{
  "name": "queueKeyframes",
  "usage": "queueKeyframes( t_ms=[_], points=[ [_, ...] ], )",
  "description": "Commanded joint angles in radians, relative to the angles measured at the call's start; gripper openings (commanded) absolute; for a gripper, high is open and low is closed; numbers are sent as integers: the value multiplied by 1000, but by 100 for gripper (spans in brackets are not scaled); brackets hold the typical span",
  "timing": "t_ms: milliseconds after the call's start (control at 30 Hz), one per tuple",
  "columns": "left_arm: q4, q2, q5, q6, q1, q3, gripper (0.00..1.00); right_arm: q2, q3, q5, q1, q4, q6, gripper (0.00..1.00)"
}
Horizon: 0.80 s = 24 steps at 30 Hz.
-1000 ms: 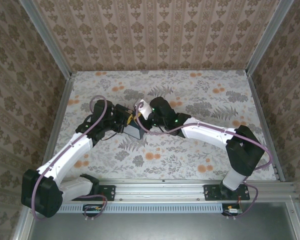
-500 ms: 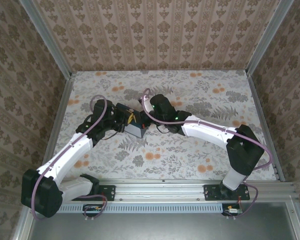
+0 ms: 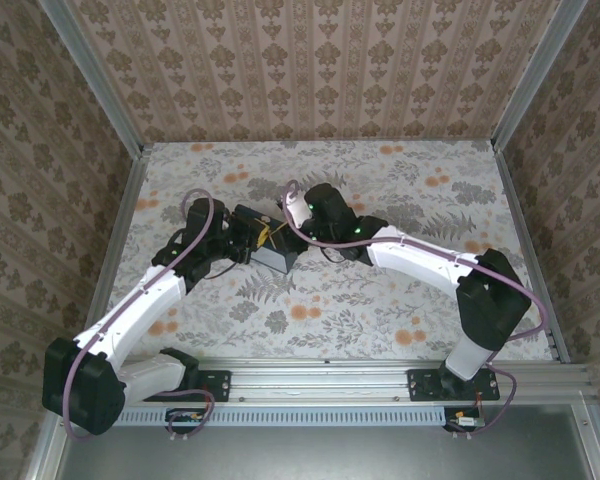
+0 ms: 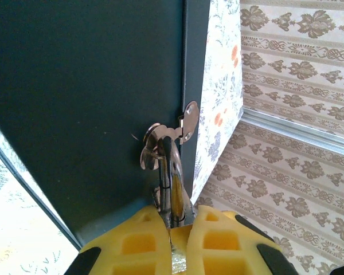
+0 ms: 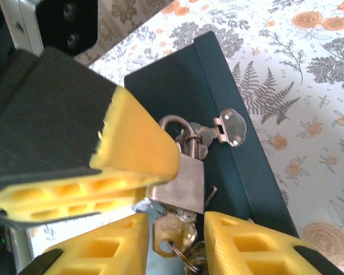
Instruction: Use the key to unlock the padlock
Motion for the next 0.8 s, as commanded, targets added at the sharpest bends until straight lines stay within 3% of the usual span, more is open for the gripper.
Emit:
queueKeyframes(
  t_ms=[0, 500, 767],
  points=[
    [76, -13, 24, -11, -5, 58, 0, -45, 17, -35, -1, -68, -179, 34],
    [86, 9, 35, -19, -25, 77, 0, -40, -4, 99, 21, 18, -240, 17],
    [83, 8, 35, -22, -27, 79, 0, -47, 2, 175, 21, 10, -158, 0]
  ],
)
